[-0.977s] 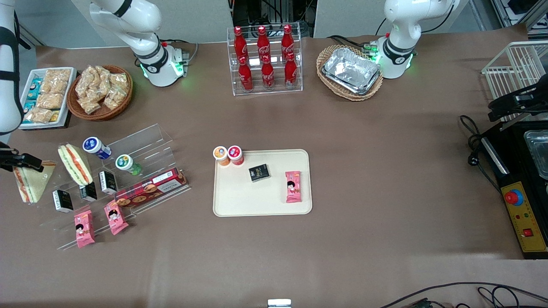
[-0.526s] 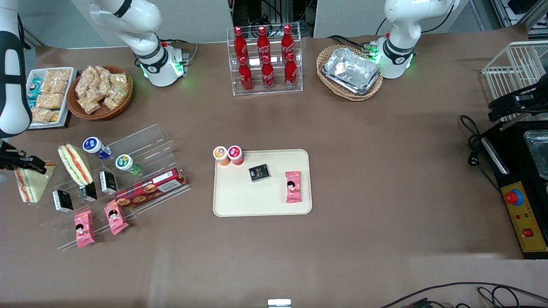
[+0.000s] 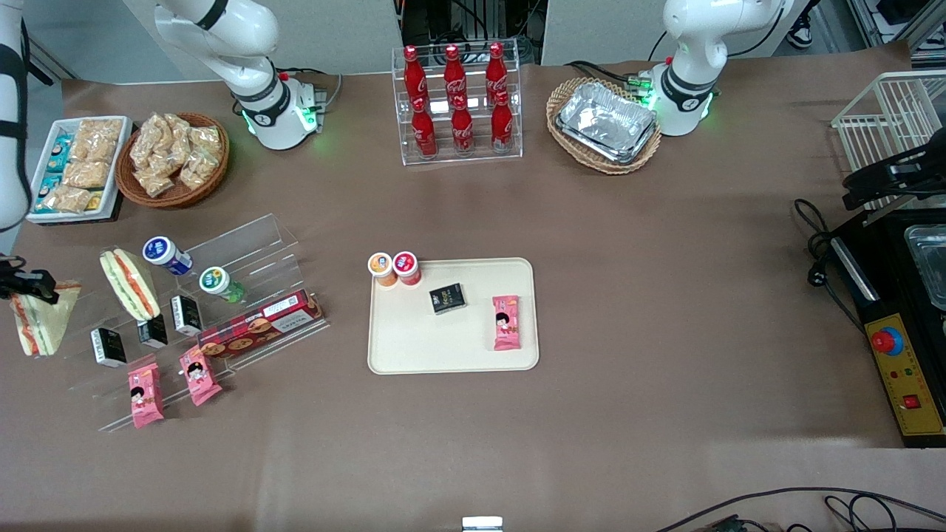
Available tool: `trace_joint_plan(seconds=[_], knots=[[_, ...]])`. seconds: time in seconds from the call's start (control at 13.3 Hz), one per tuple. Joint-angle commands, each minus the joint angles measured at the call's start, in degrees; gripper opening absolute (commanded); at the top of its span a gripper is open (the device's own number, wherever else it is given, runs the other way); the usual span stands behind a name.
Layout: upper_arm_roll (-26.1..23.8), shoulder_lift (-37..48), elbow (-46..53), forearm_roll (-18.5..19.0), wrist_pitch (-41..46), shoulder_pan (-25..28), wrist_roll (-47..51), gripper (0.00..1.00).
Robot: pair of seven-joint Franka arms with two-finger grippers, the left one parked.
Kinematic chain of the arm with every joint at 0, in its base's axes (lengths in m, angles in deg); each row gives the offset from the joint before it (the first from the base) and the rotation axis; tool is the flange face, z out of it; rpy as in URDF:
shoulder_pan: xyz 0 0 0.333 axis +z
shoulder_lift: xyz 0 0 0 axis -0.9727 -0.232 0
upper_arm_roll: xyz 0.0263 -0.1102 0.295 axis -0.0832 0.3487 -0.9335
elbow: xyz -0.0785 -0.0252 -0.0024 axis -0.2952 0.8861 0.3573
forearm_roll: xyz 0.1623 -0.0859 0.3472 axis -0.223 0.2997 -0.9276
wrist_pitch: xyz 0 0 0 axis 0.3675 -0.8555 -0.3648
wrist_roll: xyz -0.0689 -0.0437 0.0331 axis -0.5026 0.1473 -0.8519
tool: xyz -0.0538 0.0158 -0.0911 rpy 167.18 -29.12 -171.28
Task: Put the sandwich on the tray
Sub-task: 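Lift the sandwich out of the rack and carry it toward the cream tray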
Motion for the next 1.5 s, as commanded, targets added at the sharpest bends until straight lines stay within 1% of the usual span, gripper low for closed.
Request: trace_joint_plan(seconds=[0.0, 0.08, 0.15, 0.23, 0.38, 0.6, 0.68, 0.83, 0.9, 1.05, 1.13, 1.2, 1.28, 1.35, 1.43], knots=[[-0.9, -4.9, 16.3, -1.2, 15.4, 2.6, -6.1, 0.39], [-1.9, -5.8, 18.5, -2.4, 18.2, 2.6, -9.5, 0.39], [-3.2, -5.8, 19.1, -5.3, 19.1, 2.6, -13.2, 0.39], [-4.0, -5.7, 19.3, -6.2, 19.2, 2.8, -16.7, 0.39], [-7.0, -4.8, 19.9, -6.2, 19.3, 3.5, -23.5, 0.39], [-14.1, -4.2, 21.1, -5.4, 22.4, 4.2, -27.4, 0.39], [-15.7, -4.3, 21.2, -4.2, 22.5, 5.7, -27.9, 0.39], [-17.2, -4.3, 21.6, -3.5, 22.4, 10.5, -29.9, 0.39], [-17.1, -4.3, 21.6, -3.4, 22.3, 13.2, -30.3, 0.39], [-17.2, -4.4, 21.7, -3.6, 22.2, 16.9, -31.1, 0.39], [-17.2, -4.5, 21.7, -3.5, 22.2, 19.8, -31.3, 0.39], [-17.2, -4.6, 21.7, -2.2, 22.2, 23.4, -31.2, 0.39], [-17.2, -5.0, 21.7, 1.0, 21.9, 26.7, -31.0, 0.39], [-17.1, -5.6, 21.7, 2.4, 21.2, 29.1, -30.9, 0.39], [-17.2, -6.5, 21.7, 2.2, 20.2, 29.9, -30.9, 0.39]])
